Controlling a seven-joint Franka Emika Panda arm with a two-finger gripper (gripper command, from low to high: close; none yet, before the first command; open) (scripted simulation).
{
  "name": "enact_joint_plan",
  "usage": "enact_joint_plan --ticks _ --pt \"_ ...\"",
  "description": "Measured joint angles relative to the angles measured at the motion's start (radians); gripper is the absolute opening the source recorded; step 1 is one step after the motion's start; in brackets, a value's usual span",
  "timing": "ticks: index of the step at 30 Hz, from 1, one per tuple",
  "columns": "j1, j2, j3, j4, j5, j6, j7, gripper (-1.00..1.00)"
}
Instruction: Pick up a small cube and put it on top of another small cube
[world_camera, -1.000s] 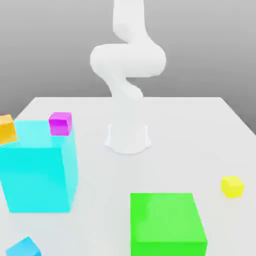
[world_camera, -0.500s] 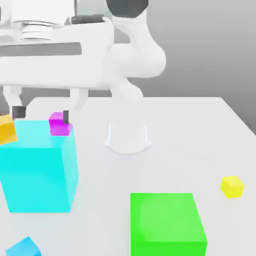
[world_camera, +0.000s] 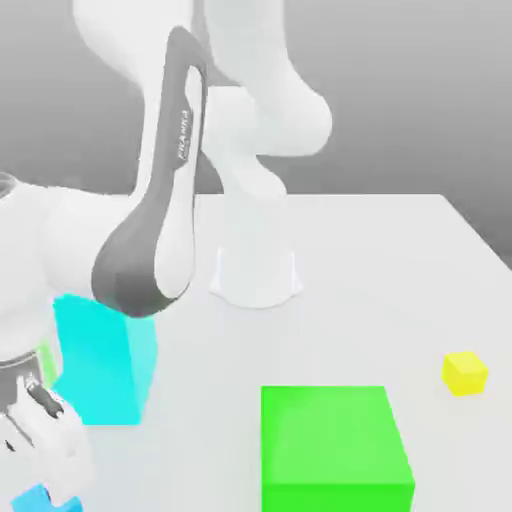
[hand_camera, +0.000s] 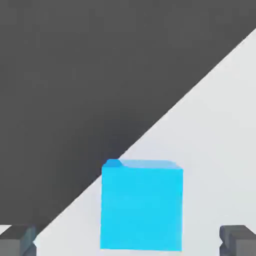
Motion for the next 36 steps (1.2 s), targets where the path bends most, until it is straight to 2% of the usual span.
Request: enact_joint_plan --ticks 1,2,9,14,24,36 --pt "-0.006 0.036 0.007 0.008 0.008 0.027 -0.005 0.0" --pt "-0.011 0.063 0.012 0.013 0.012 0.047 -0.007 -1.0" --pt "-0.011 0.066 0.013 0.014 0.014 0.05 -0.009 -1.0" --pt "0.008 -0.091 -0.017 -0.025 -0.01 -0.067 0.034 -1.0" --pt "0.011 -0.455 -0.081 -0.173 -0.035 -0.278 0.392 -1.0" --pt "-0.097 -0.893 -0.021 -0.353 -0.134 -0.525 0.896 -1.0"
